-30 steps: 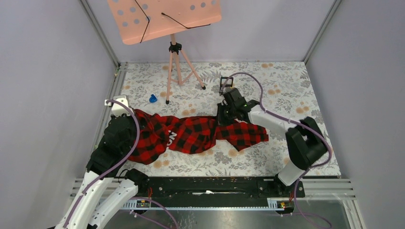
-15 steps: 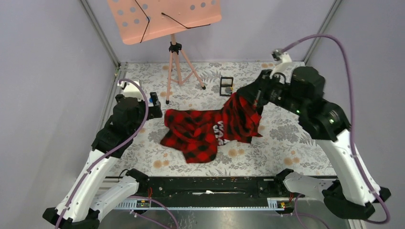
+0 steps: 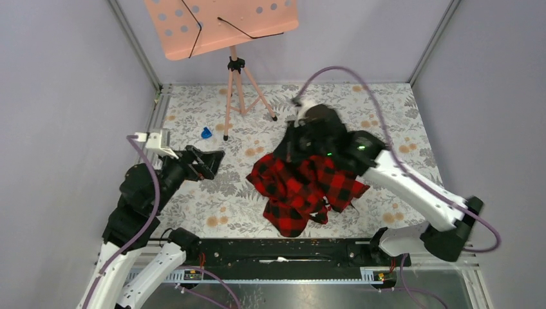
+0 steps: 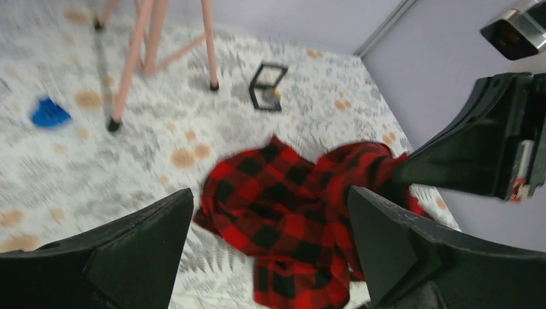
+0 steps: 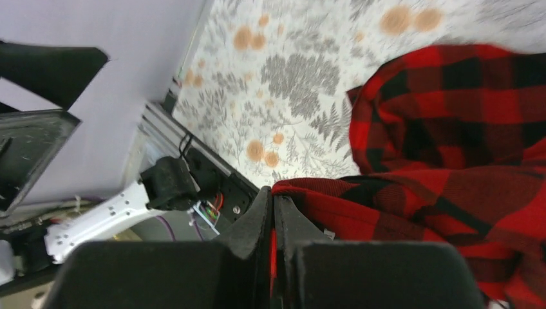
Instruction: Pin the brooch onto the clothing
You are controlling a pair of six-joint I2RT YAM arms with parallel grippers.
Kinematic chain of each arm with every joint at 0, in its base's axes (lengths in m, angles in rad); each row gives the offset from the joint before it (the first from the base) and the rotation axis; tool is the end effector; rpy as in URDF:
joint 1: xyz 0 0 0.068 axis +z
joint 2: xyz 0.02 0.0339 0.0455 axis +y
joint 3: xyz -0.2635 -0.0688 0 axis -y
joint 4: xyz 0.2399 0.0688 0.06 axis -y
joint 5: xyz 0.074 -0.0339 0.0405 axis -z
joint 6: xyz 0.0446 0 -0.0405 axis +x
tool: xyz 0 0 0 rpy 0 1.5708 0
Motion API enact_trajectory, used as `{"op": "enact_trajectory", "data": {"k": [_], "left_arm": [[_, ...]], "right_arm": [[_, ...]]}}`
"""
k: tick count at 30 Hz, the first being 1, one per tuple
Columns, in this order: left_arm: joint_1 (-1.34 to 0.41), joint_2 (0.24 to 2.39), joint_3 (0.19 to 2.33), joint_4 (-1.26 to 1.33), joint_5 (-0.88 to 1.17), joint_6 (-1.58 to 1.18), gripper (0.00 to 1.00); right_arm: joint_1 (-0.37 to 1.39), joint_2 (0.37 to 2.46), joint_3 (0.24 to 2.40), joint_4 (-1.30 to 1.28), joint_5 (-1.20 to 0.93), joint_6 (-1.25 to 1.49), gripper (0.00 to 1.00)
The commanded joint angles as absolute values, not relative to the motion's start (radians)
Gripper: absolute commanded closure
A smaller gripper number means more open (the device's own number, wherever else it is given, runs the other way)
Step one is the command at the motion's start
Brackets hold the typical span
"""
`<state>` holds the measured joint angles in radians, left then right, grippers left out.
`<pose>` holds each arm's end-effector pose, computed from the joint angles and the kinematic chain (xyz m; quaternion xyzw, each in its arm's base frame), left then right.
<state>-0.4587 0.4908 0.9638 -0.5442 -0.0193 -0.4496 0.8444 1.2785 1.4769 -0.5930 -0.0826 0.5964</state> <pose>0.0830 -0.0400 0.3920 -0.0032 0.7318 -0.2926 0.6155 0.1811 0.2094 0.4264 -0.1255 0.8221 0.3915 0.3939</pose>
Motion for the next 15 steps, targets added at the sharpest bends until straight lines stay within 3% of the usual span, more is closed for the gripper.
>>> {"op": "enact_trajectory", "data": {"k": [1,2,3,5,9,11,15], "left_arm": [[-0.459,0.486,0.821,-0.564,0.050,-0.633,0.01],[-0.459,0.473,0.780,-0.550,0.074,-0.670,0.01],[-0.459,0.455,0.752,-0.539,0.082,-0.698,0.01],[-0.459,0.414,0.705,-0.529,0.080,-0.737,0.01],[-0.459,0.356,0.650,-0.550,0.053,-0.762,0.01],[-0.459,0.357,0.622,-0.551,0.054,-0.765,0.01],[-0.459,0.427,0.574,-0.522,0.074,-0.755,0.01]], "right_arm": [[0.983,1.429,1.499,-0.430,-0.005,0.660,1.00],[0.999,1.506,1.565,-0.468,-0.005,0.648,0.97],[1.006,1.560,1.620,-0.512,-0.007,0.632,0.87],[1.008,1.634,1.689,-0.585,-0.018,0.611,0.61],[1.004,1.603,1.657,-0.632,0.070,0.522,0.30],[0.990,1.550,1.607,-0.659,0.136,0.470,0.21],[0.875,1.437,1.437,-0.713,0.157,0.446,0.18]]}}
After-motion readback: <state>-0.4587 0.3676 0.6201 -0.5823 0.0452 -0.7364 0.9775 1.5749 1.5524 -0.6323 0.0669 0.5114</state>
